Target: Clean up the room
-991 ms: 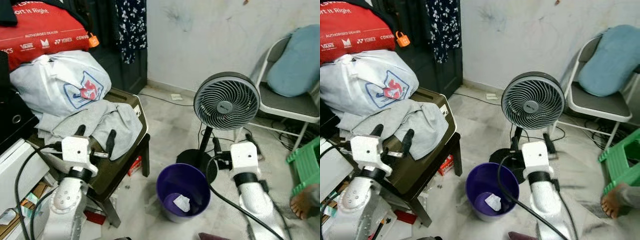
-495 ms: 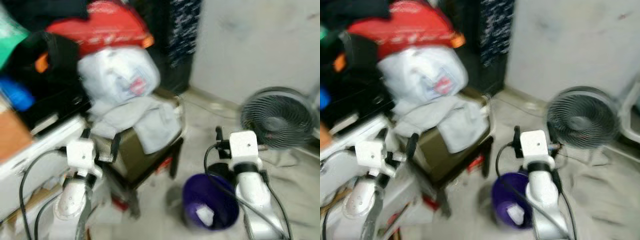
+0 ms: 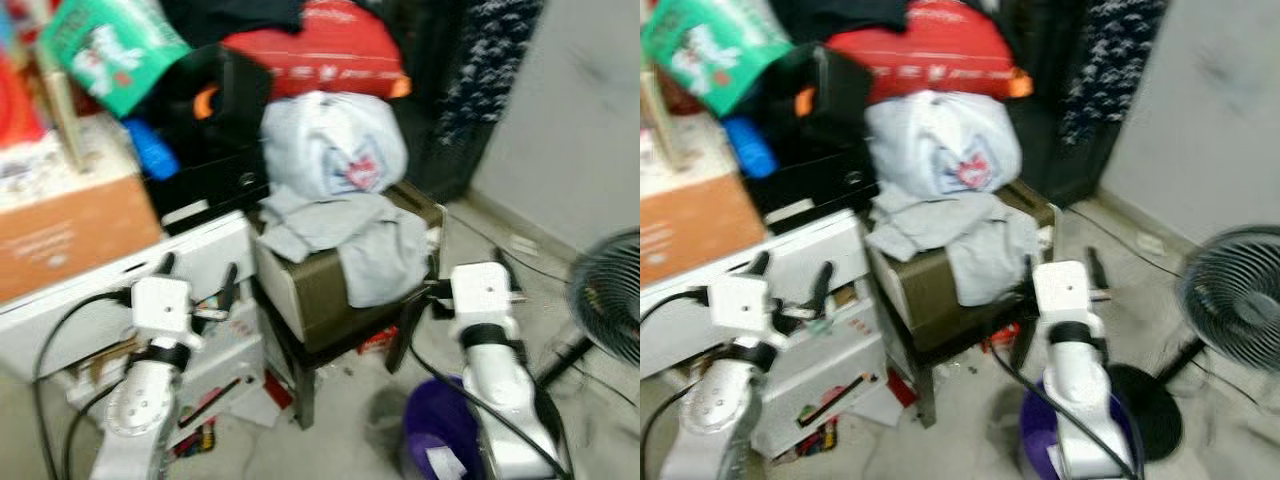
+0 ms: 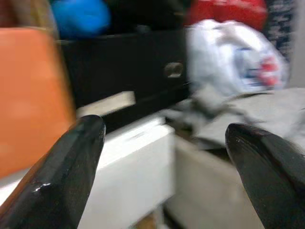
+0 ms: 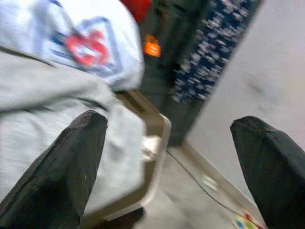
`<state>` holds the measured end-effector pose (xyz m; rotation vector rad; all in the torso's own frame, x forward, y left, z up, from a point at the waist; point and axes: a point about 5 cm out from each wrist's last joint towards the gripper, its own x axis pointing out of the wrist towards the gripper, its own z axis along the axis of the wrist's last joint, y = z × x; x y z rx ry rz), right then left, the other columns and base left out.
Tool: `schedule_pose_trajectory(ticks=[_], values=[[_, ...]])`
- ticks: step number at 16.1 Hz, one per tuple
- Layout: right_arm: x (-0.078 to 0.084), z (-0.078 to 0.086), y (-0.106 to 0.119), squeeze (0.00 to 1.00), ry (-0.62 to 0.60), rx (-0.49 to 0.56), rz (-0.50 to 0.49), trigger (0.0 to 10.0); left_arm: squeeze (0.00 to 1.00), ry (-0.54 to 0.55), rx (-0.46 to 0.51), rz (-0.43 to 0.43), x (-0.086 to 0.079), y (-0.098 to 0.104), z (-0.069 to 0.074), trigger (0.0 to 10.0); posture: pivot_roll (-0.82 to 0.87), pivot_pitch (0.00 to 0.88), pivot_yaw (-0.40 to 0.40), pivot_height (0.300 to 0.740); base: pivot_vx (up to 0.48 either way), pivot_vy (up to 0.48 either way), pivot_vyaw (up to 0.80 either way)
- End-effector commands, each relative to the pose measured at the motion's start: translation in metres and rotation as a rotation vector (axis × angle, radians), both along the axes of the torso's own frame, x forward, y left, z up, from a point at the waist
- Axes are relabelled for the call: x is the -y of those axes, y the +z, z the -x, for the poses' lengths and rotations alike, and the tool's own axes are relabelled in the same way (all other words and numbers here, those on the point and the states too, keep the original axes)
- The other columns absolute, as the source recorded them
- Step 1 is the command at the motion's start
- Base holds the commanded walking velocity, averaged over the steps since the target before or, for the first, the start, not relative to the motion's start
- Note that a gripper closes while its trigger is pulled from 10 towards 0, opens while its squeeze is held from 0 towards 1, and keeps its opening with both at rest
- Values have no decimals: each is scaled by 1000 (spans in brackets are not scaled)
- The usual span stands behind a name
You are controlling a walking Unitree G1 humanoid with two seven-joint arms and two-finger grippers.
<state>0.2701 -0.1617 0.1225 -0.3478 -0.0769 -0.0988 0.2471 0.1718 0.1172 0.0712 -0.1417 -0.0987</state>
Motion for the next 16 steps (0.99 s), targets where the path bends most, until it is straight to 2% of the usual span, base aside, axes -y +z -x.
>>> schedule_pose_trajectory(ticks=[1, 5, 8, 12, 13, 16], values=[[5, 1, 4, 0, -6, 13, 11, 10000, 0, -3, -2, 3, 3, 0, 1, 10000, -60, 16, -9, 740, 0, 0, 800], [3, -1, 5, 0, 0, 11, 5, 10000, 0, -31, 2, -9, 8, 2, -1, 10000, -63, 18, -11, 740, 0, 0, 800], [9, 2, 5, 0, -22, 7, -7, 10000, 0, -35, -16, -25, 7, -1, 3, 10000, -63, 15, -9, 740, 0, 0, 0], [13, 19, -5, 0, 8, -35, 15, 10000, 0, 24, -39, -47, 2, -5, 7, 10000, -56, 15, -10, 740, 0, 0, 0], [12, 18, -6, 0, 12, -39, 25, 10000, 0, 17, -42, -47, 3, -5, 5, 10000, -57, 13, -9, 740, 0, 0, 0], [8, 10, -2, 0, 18, -24, 17, 10000, 0, -2, -37, -53, 7, -4, 2, 10000, -58, 4, -6, 740, 0, 0, 744]])
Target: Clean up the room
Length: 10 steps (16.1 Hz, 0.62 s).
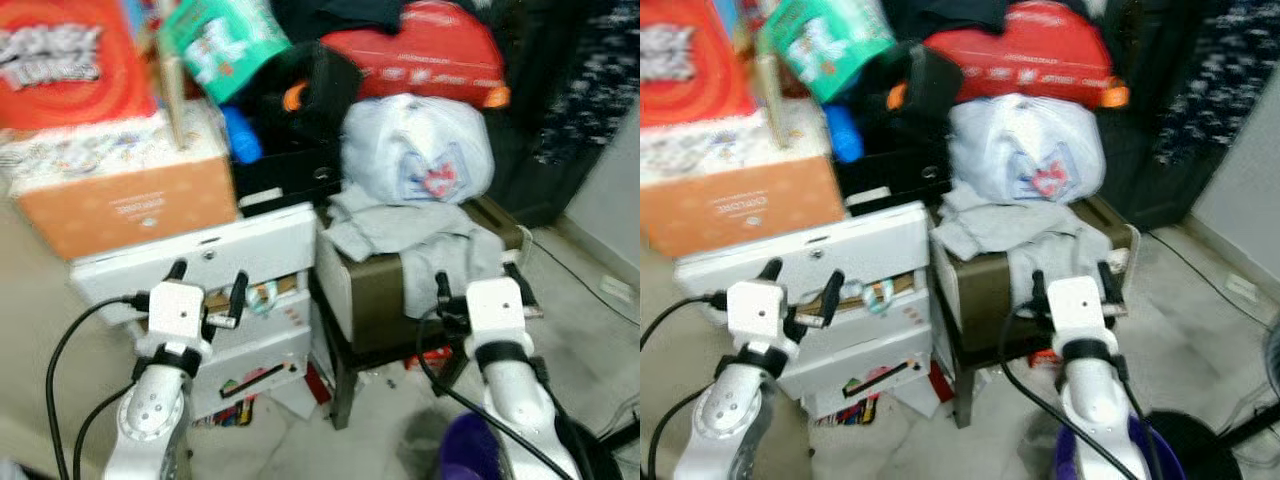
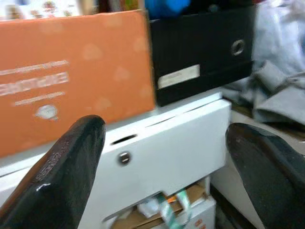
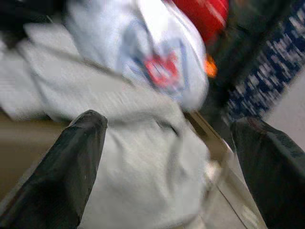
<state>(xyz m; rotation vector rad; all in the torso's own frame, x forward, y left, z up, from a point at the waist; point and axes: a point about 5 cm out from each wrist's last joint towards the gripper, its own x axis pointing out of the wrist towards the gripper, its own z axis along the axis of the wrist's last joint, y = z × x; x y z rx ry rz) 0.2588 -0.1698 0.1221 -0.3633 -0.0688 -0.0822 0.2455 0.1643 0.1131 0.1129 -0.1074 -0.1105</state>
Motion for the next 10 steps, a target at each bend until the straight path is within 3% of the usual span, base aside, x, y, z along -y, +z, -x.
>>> schedule_pose_trajectory(ticks=[1, 7, 10], values=[[0, -2, -1, 0, 2, -12, -2, 10000, 0, 3, -4, -9, 0, 0, 0, 10000, -58, 4, -6, 740, 0, 0, 800], [-1, 0, -5, 0, -3, -29, -10, 10000, 0, -57, -32, -2, 4, -4, 4, 10000, -56, 2, -7, 740, 0, 0, 800], [0, 1, -8, 0, -6, -42, -20, 10000, 0, -39, -36, -6, 1, -5, 6, 10000, -47, 11, -7, 740, 0, 0, 165]])
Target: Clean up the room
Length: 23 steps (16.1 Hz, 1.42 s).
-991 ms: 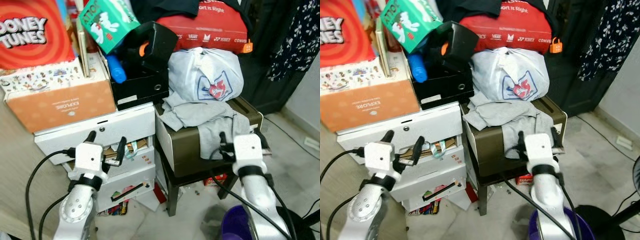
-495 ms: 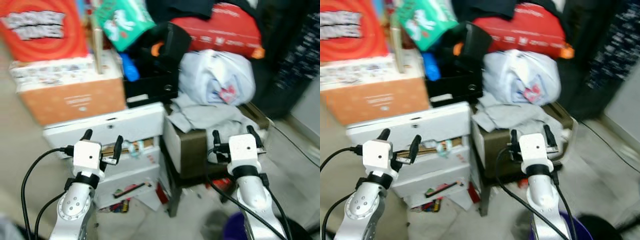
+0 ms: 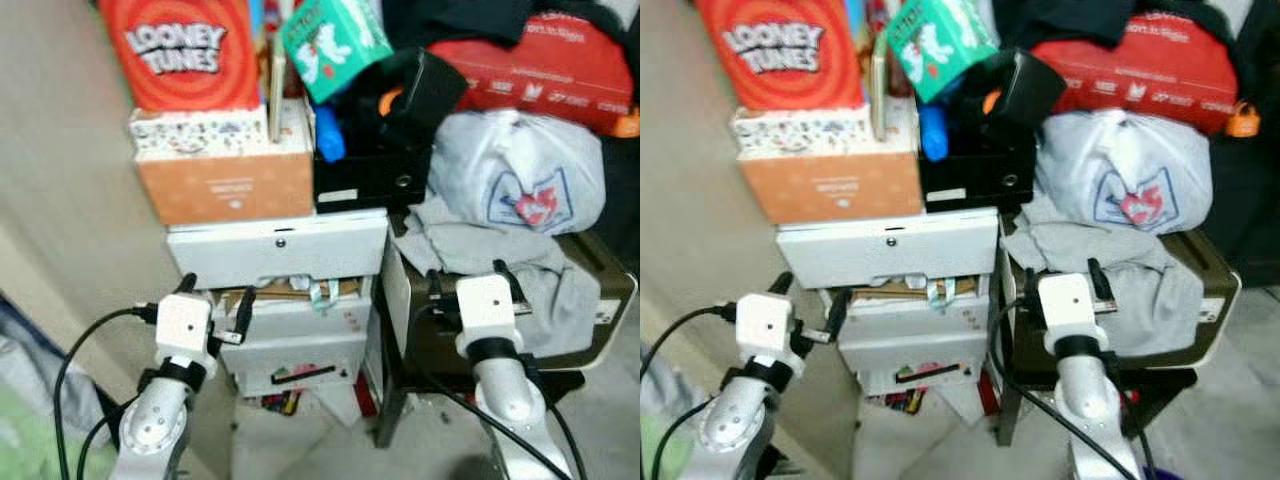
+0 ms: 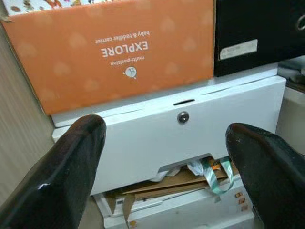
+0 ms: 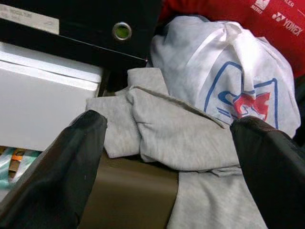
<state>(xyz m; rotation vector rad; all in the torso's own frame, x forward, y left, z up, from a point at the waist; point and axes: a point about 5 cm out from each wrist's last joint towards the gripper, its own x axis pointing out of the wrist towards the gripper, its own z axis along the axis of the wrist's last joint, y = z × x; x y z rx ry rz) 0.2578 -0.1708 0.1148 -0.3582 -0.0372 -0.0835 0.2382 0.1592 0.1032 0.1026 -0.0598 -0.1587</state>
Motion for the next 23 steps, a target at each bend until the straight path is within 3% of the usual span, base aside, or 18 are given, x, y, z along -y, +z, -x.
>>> schedule_pose_trajectory(ticks=[1, 9, 15, 23], values=[[-1, 0, -2, 0, 6, -15, -12, 10000, 0, 7, 16, -12, -4, 6, -2, 10000, -48, 13, -7, 740, 0, 0, 0], [-3, -3, -3, 0, 1, -18, -14, 10000, 0, -7, 22, -19, -2, 8, -6, 10000, -51, 13, -3, 740, 0, -135, 0], [-5, -6, -4, 0, 4, -21, -26, 10000, 0, -15, 8, -9, -1, 6, -8, 10000, -52, 15, -2, 740, 0, -267, 668], [-4, -8, -4, 0, 5, -23, -22, 10000, 0, 3, 4, 16, -4, 6, -9, 10000, -49, 16, -4, 740, 0, 0, 123]])
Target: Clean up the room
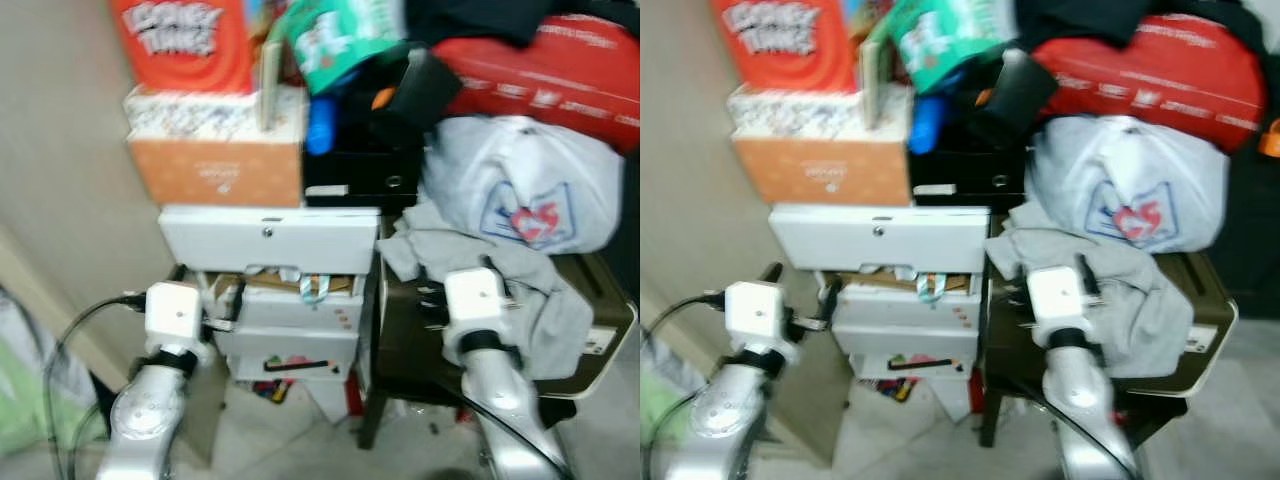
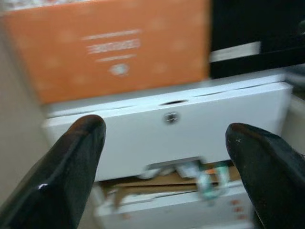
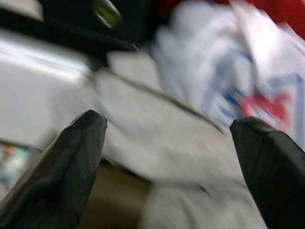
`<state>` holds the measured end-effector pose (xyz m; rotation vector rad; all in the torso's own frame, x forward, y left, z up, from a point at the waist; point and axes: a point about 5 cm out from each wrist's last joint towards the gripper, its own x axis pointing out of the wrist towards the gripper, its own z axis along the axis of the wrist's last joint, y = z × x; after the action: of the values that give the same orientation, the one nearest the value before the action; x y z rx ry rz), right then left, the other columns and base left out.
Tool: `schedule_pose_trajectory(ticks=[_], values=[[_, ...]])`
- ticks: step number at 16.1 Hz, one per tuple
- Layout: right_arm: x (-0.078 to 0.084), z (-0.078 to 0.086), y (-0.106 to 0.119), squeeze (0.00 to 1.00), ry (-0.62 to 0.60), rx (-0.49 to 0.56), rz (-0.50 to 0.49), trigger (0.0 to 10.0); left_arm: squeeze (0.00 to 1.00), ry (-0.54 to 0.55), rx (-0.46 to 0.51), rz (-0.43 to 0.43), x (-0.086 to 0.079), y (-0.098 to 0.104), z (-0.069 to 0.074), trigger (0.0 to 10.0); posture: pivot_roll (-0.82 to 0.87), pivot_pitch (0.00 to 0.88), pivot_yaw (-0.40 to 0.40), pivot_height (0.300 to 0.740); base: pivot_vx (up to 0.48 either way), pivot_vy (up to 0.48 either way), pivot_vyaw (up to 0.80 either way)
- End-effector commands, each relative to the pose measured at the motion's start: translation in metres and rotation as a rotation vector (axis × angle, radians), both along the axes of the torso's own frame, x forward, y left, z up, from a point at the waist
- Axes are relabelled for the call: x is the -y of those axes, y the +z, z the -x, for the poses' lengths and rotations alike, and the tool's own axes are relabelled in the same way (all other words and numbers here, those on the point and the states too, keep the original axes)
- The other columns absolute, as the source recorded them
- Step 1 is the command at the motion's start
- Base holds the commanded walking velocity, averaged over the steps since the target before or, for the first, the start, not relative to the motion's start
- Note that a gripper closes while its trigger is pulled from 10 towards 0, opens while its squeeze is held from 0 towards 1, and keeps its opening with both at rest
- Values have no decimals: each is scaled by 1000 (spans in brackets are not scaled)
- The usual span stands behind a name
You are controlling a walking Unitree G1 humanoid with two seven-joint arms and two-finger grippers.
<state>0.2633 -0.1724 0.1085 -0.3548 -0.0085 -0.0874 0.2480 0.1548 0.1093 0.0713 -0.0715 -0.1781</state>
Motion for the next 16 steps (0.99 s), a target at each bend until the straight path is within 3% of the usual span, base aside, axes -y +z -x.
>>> schedule_pose_trajectory(ticks=[1, 6, 9, 11, 14, 16], values=[[-6, -3, 2, 0, 14, 5, -17, 10000, 0, 24, -4, -15, -8, 0, 1, 10000, -49, 16, -4, 740, 0, 0, 600], [-7, -3, 1, 0, 19, 2, -15, 10000, 0, 31, -5, -13, -9, 0, 1, 10000, -48, 15, -5, 740, 0, 0, 269], [-8, -2, 0, 0, 25, -1, -12, 10000, 0, 59, 4, -30, -13, 1, 2, 10000, -47, 16, -7, 740, 0, 0, 800], [-3, 0, -3, 0, 38, -13, 3, 10000, 0, 121, -2, -98, -27, -3, 9, 10000, -45, 16, -7, 740, 0, 0, 800], [4, 2, -6, 0, 36, -27, 24, 10000, 0, 163, -37, -111, -38, -9, 17, 10000, -42, 14, -9, 740, 0, 0, 800], [1, 0, -5, 0, 49, -22, 23, 10000, 0, 166, -30, -118, -37, -8, 15, 10000, -40, 13, -10, 740, 0, 0, 800]])
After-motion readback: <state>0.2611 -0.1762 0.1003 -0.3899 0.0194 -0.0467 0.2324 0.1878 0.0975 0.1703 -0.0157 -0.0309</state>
